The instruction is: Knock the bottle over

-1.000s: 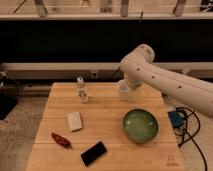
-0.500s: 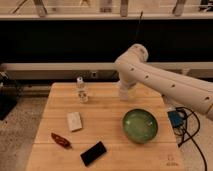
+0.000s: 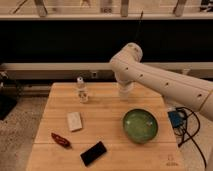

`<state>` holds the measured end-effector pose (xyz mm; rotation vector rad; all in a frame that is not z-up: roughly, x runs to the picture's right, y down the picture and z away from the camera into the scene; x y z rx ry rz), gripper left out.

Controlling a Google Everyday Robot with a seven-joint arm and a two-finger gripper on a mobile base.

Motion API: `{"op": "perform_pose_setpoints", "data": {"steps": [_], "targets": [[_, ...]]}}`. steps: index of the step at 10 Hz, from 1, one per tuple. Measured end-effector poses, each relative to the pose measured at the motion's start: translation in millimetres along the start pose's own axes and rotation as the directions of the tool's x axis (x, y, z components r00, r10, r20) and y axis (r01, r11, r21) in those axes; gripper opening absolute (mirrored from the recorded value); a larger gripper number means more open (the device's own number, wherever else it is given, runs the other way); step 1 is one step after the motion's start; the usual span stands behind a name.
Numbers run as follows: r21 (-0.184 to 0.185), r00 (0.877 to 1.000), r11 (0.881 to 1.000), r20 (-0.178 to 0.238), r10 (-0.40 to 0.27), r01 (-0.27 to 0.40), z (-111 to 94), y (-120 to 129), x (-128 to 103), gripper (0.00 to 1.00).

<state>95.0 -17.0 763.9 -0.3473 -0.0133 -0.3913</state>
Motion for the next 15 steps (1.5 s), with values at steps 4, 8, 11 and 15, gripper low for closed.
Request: {"op": "perform_pose_setpoints", "data": {"steps": [4,8,11,15], "targets": [[0.014,1.000,1.000,0.002,-0.020,0.020,1.7,-7.8,-7.8,0.04],[0.026,0.999,0.999,0.010,-0.044,0.043,4.6,-16.4,-14.1,0.04],[0.035,0.998,0.998,0.014,-0.056,0.056,6.0,-21.6,-17.2,0.04],[0.049,0.996,0.995,0.024,-0.083,0.082,9.9,-31.8,-22.6,0.04]]}}
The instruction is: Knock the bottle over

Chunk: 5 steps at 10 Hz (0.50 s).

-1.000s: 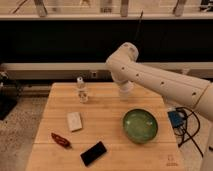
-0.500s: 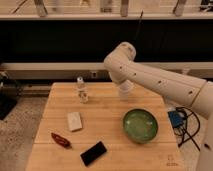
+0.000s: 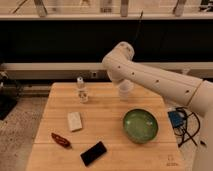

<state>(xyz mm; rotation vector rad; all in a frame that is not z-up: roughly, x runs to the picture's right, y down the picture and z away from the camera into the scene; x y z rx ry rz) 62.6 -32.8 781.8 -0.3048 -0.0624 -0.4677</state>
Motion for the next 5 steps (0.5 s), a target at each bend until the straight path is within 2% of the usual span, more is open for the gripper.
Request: {"op": "perform_pose_setpoints", "data": {"steps": [5], "targets": [[0.017,0.999,0.999,0.013,-0.034,0.034,10.1,-12.5,-4.0,0.04]]}}
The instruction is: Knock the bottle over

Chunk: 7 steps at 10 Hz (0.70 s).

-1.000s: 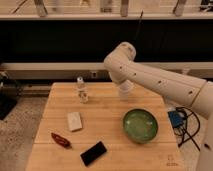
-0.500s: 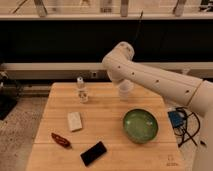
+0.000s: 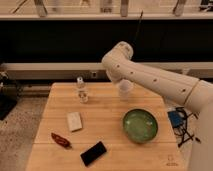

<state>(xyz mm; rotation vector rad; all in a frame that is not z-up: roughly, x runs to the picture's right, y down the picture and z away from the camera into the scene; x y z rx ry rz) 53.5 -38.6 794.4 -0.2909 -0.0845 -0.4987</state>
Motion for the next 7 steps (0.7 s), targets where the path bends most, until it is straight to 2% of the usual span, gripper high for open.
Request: {"op": "perform_pose_setpoints", "data": {"steps": [7], "targets": [[0.013,0.999,0.999,0.013,-0.045,0.045,18.4,-15.7,-4.3,0.04]]}}
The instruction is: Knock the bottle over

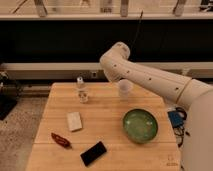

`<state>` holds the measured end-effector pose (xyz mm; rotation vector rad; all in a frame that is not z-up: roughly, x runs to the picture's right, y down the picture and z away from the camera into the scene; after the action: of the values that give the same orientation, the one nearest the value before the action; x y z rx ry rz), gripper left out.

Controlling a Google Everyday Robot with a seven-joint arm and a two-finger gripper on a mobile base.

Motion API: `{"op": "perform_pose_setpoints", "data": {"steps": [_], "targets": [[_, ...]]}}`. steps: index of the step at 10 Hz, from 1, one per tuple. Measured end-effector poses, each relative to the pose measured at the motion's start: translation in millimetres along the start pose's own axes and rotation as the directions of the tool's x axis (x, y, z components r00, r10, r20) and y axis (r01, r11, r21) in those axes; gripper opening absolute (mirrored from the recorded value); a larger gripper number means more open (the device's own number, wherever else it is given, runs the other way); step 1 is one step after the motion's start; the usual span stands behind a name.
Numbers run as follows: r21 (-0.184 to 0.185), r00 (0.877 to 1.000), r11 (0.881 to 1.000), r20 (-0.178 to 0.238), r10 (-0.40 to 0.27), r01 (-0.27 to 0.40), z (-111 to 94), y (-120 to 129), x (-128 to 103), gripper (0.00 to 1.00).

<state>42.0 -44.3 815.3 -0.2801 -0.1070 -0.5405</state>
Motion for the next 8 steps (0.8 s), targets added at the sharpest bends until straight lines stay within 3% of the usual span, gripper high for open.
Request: {"op": "perform_pose_setpoints", "data": {"steps": [8], "targets": [[0.011,0.998,0.998,0.022,-0.059,0.059,22.8,-23.6,-12.4,0.04]]}}
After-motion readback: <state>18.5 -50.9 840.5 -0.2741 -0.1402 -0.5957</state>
